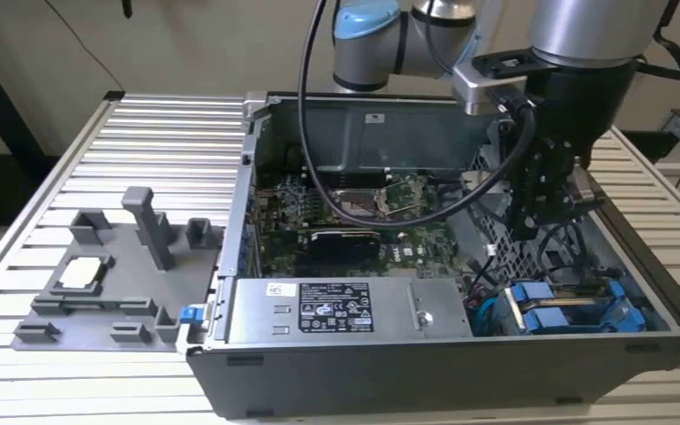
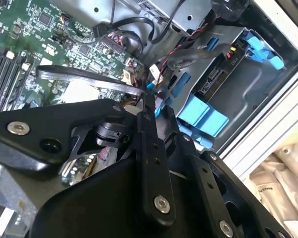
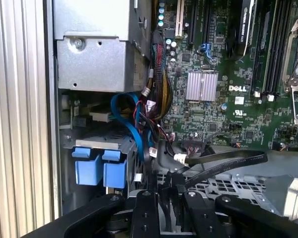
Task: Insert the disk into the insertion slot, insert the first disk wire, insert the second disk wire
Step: 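Insert the first disk wire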
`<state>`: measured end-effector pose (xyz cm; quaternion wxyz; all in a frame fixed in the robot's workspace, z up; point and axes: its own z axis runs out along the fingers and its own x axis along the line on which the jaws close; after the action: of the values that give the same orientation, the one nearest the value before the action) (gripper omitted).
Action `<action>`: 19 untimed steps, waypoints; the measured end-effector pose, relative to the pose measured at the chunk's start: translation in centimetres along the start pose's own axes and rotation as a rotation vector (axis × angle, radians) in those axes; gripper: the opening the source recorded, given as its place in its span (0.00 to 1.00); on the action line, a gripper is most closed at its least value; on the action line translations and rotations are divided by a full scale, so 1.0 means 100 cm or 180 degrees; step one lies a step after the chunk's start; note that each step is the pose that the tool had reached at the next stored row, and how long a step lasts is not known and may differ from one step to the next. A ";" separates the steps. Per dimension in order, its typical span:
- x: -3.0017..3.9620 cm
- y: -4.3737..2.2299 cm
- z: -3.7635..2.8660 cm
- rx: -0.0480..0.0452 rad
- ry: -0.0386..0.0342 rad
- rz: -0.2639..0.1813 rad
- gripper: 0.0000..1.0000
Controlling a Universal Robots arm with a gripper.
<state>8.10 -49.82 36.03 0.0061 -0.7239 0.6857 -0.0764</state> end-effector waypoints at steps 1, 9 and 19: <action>0.0000 0.0007 0.0000 0.0014 0.0001 -0.0002 0.26; -0.0001 0.0013 -0.0001 0.0025 0.0001 -0.0003 0.17; -0.0100 0.0035 -0.0013 0.0036 0.0109 -0.0019 0.32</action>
<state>7.69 -48.83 36.01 -0.0018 -0.7244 0.6831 -0.0926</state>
